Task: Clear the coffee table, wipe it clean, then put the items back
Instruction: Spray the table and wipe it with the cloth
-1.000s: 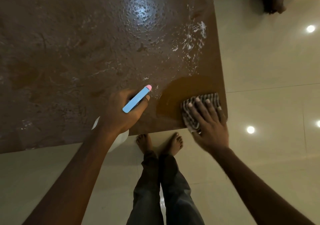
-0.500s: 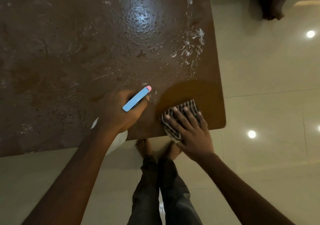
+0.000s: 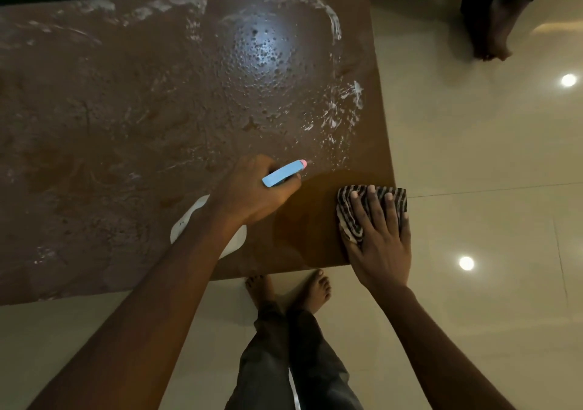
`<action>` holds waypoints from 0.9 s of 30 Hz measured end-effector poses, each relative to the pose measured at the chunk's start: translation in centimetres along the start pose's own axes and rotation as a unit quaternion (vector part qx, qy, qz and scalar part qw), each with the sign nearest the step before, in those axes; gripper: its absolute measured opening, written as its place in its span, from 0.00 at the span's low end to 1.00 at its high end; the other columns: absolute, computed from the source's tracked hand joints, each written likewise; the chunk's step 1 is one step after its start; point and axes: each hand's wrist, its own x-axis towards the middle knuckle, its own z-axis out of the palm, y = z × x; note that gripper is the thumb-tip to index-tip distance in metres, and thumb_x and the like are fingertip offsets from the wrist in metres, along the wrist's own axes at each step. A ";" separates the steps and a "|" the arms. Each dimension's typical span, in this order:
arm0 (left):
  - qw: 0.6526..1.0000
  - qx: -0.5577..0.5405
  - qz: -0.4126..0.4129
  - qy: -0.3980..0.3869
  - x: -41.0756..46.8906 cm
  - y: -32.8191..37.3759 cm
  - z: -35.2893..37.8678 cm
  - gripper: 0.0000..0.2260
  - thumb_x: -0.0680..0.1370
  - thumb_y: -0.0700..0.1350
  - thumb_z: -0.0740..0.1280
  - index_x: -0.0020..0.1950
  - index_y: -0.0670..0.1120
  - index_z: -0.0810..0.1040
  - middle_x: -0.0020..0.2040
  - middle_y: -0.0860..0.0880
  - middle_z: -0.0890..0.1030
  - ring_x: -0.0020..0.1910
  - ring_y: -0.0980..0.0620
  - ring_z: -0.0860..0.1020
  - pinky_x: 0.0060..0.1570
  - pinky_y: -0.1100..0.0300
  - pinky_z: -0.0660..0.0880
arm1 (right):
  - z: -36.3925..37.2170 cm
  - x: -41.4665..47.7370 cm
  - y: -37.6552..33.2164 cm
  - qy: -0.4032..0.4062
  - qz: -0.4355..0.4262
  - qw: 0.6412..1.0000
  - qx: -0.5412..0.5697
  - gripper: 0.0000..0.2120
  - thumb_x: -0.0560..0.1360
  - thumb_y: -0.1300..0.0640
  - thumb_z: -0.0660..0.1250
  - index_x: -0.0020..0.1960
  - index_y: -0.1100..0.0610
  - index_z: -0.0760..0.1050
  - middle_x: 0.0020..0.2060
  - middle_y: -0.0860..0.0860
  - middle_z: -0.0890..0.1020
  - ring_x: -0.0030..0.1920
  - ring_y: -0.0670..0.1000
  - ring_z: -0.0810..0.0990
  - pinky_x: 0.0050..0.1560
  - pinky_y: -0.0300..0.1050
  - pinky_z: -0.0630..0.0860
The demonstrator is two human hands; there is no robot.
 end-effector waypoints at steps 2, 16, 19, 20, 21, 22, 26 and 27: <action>1.000 0.002 -0.017 0.001 0.2 0.1 0.0 0.14 0.77 0.55 0.67 0.45 0.44 0.78 0.37 0.44 0.79 0.34 0.47 0.77 0.39 0.51 0.76 | -0.4 0.6 0.3 0.000 0.003 1.000 0.002 0.31 0.80 0.33 0.43 0.80 0.39 0.42 0.81 0.43 0.45 0.80 0.51 0.41 0.79 0.57 0.46; 0.984 -0.130 -0.056 0.109 2.9 -0.5 -3.5 0.10 0.79 0.54 0.66 0.40 0.52 0.76 0.43 0.40 0.82 0.38 0.45 0.79 0.32 0.62 0.74 | -2.5 14.0 -8.4 0.039 -0.021 0.999 0.007 0.33 0.81 0.35 0.50 0.81 0.43 0.44 0.81 0.49 0.45 0.80 0.56 0.41 0.78 0.61 0.42; 0.985 -0.130 -0.060 0.092 3.5 -0.5 -4.3 0.10 0.79 0.54 0.66 0.40 0.51 0.77 0.42 0.40 0.82 0.41 0.42 0.80 0.33 0.60 0.75 | -1.4 10.9 -9.1 0.005 -0.161 0.986 -0.041 0.32 0.81 0.35 0.49 0.81 0.43 0.45 0.81 0.49 0.46 0.81 0.55 0.42 0.78 0.61 0.44; 0.987 -0.126 -0.060 0.082 3.8 -0.5 -4.5 0.10 0.79 0.54 0.66 0.40 0.52 0.77 0.42 0.41 0.82 0.41 0.42 0.80 0.33 0.60 0.75 | -1.1 9.6 -8.3 -0.012 -0.203 0.977 -0.056 0.33 0.81 0.34 0.49 0.81 0.42 0.45 0.81 0.48 0.46 0.81 0.55 0.42 0.78 0.61 0.45; 0.988 -0.121 -0.061 0.074 4.1 -0.5 -4.7 0.10 0.79 0.54 0.66 0.40 0.52 0.76 0.42 0.42 0.82 0.40 0.43 0.80 0.33 0.61 0.75 | -1.0 8.5 -7.0 -0.025 -0.237 0.969 -0.067 0.33 0.81 0.33 0.49 0.81 0.42 0.44 0.81 0.47 0.46 0.81 0.54 0.42 0.78 0.61 0.45; 0.988 -0.120 -0.064 0.069 4.4 -0.5 -4.7 0.09 0.78 0.54 0.66 0.40 0.53 0.76 0.43 0.42 0.82 0.39 0.45 0.80 0.33 0.61 0.75 | -0.9 7.6 -5.3 -0.031 -0.257 0.963 -0.075 0.33 0.80 0.33 0.49 0.81 0.41 0.44 0.81 0.47 0.46 0.81 0.54 0.43 0.78 0.60 0.44; 0.989 -0.115 -0.067 0.058 5.3 -0.6 -4.7 0.09 0.78 0.54 0.66 0.40 0.53 0.75 0.44 0.41 0.81 0.41 0.43 0.81 0.34 0.59 0.76 | -2.8 8.6 0.6 -0.016 -0.171 0.982 -0.082 0.32 0.80 0.31 0.42 0.81 0.40 0.44 0.81 0.46 0.48 0.81 0.53 0.44 0.78 0.58 0.46; 0.990 -0.110 -0.069 0.056 5.6 -0.6 -4.8 0.08 0.78 0.54 0.66 0.41 0.53 0.76 0.43 0.41 0.81 0.42 0.42 0.81 0.35 0.58 0.76 | -3.4 9.7 0.9 -0.013 -0.125 0.990 -0.067 0.31 0.80 0.32 0.41 0.81 0.40 0.44 0.81 0.46 0.47 0.81 0.52 0.43 0.78 0.57 0.46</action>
